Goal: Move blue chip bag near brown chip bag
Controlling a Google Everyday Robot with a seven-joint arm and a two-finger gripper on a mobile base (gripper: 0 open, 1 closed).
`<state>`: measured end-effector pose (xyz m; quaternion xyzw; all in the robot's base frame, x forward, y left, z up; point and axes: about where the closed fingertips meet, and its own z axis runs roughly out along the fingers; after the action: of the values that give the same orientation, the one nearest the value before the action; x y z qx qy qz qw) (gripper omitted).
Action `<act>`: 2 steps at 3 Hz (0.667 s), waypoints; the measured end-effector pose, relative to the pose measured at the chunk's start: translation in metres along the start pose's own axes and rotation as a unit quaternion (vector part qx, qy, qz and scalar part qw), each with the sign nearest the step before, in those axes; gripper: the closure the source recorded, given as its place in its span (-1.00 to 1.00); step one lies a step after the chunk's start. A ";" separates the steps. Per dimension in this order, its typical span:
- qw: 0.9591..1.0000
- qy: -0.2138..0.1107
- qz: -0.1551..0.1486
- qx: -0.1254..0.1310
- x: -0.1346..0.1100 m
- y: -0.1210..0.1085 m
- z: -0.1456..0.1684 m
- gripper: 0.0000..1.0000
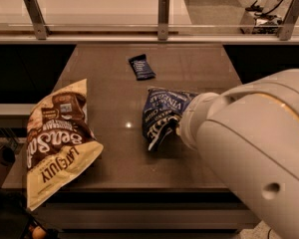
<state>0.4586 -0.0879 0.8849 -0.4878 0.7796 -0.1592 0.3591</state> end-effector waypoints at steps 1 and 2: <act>1.000 -0.001 0.001 0.000 -0.002 0.001 -0.001 0.19; 1.000 -0.001 0.001 0.000 -0.003 0.001 -0.001 -0.28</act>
Offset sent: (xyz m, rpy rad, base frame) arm -0.0006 0.0024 0.0009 0.0023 -0.0009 -0.0023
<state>0.4583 -0.0845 0.8863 -0.4873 0.7794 -0.1585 0.3604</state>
